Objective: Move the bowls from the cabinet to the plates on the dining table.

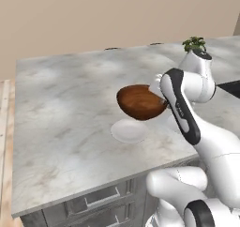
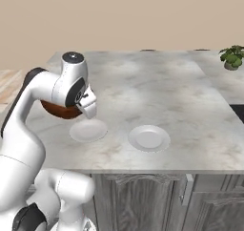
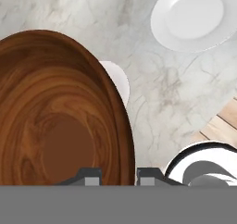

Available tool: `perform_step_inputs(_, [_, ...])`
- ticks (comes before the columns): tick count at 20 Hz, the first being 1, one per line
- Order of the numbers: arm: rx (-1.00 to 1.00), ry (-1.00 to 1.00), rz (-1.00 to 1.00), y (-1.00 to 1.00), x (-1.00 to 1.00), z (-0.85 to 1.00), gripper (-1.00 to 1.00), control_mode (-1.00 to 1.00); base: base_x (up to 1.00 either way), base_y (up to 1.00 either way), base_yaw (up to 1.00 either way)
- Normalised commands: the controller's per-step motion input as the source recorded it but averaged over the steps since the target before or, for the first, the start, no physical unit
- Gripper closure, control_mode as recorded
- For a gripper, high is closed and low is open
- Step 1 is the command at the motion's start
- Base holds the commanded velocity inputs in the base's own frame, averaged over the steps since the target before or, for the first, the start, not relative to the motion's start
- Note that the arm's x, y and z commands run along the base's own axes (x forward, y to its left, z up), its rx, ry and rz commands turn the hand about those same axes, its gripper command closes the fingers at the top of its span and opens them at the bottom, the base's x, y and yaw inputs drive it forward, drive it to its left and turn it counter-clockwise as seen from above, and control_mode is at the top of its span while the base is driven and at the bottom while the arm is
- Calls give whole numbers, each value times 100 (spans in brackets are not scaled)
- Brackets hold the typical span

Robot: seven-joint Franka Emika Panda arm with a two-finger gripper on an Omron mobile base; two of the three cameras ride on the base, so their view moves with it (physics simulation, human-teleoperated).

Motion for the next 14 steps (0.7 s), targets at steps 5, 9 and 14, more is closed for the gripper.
perform_step_inputs(5, [0,0,0,0,1,-23,100,-100,0,0,0])
perform_step_inputs(9, [0,1,0,0,4,-23,100,-100,0,0,0])
perform_step_inputs(14, [0,7,0,0,16,-1,100,-100,0,0,0])
